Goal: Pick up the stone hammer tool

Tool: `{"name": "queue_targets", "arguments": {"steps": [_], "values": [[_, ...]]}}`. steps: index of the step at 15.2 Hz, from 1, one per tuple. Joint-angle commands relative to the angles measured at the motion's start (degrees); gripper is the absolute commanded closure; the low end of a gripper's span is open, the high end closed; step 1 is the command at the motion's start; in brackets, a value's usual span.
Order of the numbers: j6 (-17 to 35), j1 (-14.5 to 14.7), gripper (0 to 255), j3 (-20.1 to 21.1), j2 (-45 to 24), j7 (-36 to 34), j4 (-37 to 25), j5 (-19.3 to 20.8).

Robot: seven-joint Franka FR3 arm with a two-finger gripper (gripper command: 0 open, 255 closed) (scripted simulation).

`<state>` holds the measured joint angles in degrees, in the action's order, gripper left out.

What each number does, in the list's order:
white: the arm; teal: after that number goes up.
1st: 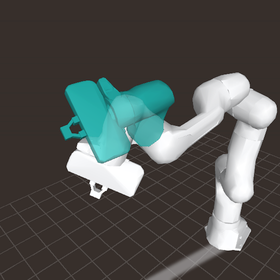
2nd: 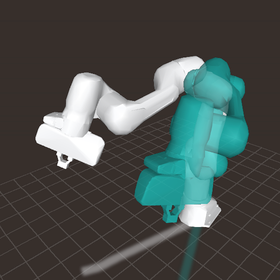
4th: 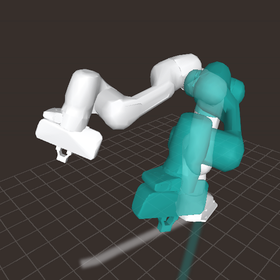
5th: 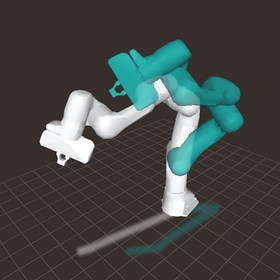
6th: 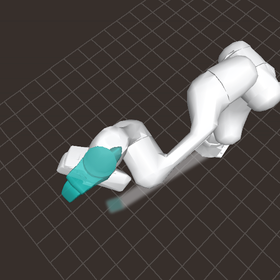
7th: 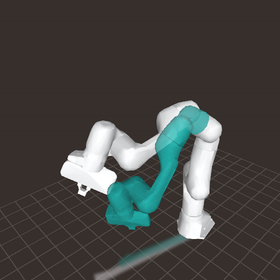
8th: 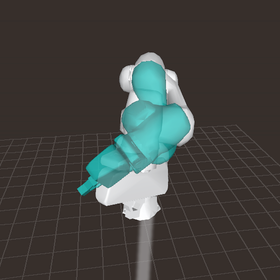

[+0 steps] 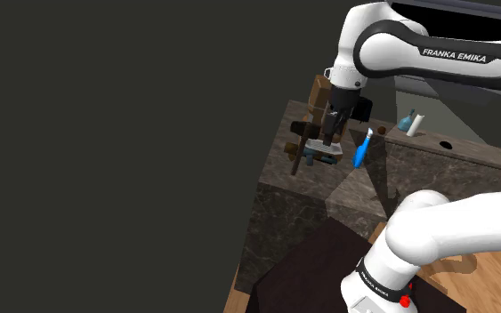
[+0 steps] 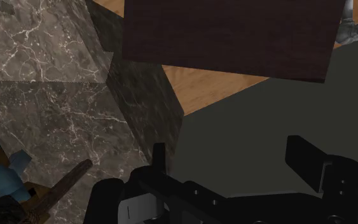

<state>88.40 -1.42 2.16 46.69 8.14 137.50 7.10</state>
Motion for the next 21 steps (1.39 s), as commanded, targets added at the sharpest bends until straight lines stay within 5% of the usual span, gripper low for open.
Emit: {"name": "queue_targets", "arguments": {"steps": [1, 12, 21], "values": [[0.0, 0.0, 0, 0.0, 0.0, 0.0, 0.0, 0.0], [10.8, -0.8, 0, -14.5, -17.0, 19.8, -8.5, 4.8], [15.9, -0.1, 0, -24.1, -36.5, 37.4, -23.2, 0.0]]}}
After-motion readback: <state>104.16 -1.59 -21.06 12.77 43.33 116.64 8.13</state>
